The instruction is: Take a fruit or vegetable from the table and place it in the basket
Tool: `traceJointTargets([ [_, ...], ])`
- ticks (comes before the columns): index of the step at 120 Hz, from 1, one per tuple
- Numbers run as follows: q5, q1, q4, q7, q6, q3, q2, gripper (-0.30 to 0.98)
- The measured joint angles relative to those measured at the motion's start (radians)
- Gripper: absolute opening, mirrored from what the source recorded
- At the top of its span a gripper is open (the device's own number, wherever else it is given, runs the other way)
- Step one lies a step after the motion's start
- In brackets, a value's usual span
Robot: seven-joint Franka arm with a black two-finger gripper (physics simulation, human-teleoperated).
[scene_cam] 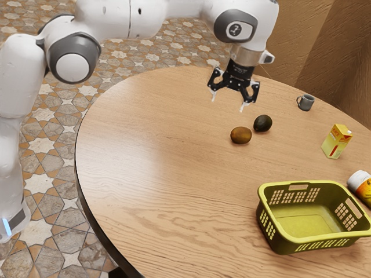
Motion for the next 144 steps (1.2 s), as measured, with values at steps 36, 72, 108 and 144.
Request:
traceJointTargets([
  [36,-0.031,0.009,0.005,0.315,0.11,-0.022,0.058,0.69],
  [72,-0.015,0.115,0.008,0.59,0.182,-0.061,0.114,0.69],
  [108,-0.008,0.166,0.007,0.82,0.284,-0.069,0.165,0.69],
  [144,-0.008,0.161,0.01,0.978,0.355,-0.089,0.235,0.69],
])
